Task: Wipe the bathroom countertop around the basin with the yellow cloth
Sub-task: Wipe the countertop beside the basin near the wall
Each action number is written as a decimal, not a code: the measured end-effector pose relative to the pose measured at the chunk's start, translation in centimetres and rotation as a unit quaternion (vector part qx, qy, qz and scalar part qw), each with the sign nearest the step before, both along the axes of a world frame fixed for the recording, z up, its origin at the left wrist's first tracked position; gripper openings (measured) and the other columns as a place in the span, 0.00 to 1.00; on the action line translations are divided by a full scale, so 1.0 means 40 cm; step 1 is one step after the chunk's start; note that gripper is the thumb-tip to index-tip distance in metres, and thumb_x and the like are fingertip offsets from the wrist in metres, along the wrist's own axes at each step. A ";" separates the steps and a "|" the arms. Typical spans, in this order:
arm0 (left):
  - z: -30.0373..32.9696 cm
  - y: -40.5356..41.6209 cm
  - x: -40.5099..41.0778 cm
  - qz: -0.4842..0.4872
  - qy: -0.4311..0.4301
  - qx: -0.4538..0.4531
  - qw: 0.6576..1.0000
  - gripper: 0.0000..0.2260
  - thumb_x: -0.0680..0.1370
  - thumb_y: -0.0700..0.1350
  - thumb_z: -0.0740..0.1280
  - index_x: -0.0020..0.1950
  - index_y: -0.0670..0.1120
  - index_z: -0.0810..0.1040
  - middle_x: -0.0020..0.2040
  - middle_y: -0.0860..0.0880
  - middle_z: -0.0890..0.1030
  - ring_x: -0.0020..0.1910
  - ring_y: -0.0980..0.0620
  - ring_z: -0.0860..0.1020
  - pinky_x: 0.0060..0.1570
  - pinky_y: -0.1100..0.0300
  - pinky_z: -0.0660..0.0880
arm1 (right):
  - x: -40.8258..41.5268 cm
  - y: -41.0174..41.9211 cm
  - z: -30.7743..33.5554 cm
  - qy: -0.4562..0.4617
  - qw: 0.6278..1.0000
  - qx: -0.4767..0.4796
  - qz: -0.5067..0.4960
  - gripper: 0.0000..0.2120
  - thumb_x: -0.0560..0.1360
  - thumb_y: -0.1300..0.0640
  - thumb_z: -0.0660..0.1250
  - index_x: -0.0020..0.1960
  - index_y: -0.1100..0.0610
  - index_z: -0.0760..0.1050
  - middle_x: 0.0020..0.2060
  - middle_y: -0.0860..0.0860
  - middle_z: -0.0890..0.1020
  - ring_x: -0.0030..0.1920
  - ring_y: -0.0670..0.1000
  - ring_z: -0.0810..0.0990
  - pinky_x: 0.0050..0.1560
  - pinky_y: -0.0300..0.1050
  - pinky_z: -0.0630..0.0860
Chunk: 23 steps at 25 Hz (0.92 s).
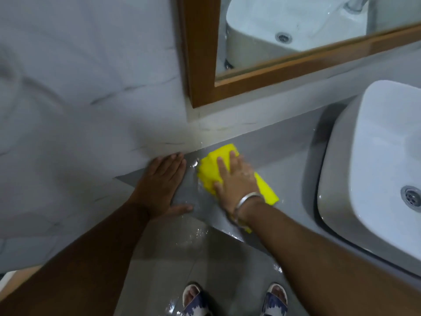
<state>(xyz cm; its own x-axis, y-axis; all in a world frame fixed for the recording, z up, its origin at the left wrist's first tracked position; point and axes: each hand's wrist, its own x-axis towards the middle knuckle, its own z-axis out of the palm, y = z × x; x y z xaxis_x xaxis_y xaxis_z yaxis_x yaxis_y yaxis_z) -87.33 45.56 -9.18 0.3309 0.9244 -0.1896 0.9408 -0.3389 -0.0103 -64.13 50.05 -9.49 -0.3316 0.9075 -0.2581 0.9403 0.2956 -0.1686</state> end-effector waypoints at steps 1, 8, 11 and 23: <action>0.007 -0.028 -0.007 0.037 0.001 0.010 0.999 0.48 0.74 0.74 0.48 0.75 0.35 0.63 0.76 0.36 0.63 0.75 0.38 0.63 0.73 0.42 0.56 | -0.066 -0.020 0.002 0.011 1.000 -0.018 0.004 0.33 0.77 0.43 0.54 0.77 0.52 0.45 0.77 0.61 0.44 0.75 0.64 0.46 0.73 0.58 0.48; 0.061 -0.164 0.031 0.198 -0.080 0.043 0.976 0.40 0.80 0.67 0.42 0.72 0.34 0.67 0.73 0.34 0.67 0.71 0.34 0.68 0.68 0.40 0.62 | 0.096 -0.037 0.070 0.091 0.993 -0.018 -0.067 0.33 0.74 0.37 0.44 0.76 0.51 0.54 0.76 0.60 0.56 0.74 0.63 0.54 0.72 0.57 0.56; 0.052 -0.106 0.185 0.191 -0.148 0.051 0.969 0.38 0.80 0.65 0.45 0.72 0.35 0.68 0.72 0.35 0.69 0.71 0.35 0.69 0.69 0.43 0.60 | 0.221 -0.090 0.048 0.035 0.996 -0.023 -0.078 0.34 0.74 0.37 0.39 0.77 0.49 0.52 0.77 0.59 0.52 0.76 0.62 0.49 0.73 0.58 0.49; -0.034 -0.033 0.290 0.181 -0.116 0.044 0.976 0.36 0.75 0.62 0.58 0.75 0.39 0.65 0.75 0.40 0.67 0.74 0.39 0.66 0.71 0.43 0.59 | 0.209 -0.081 0.006 0.022 0.994 0.028 -0.106 0.27 0.78 0.45 0.42 0.74 0.47 0.59 0.76 0.55 0.57 0.76 0.58 0.54 0.73 0.54 0.51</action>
<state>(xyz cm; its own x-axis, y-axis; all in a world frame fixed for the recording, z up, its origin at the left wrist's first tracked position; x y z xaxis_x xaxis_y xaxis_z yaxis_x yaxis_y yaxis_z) -75.74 44.24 -10.55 0.0050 0.9979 -0.0638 0.9791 0.0081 0.2033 -55.77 46.82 -9.26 -0.1414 0.9708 -0.1937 0.9745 0.1022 -0.1996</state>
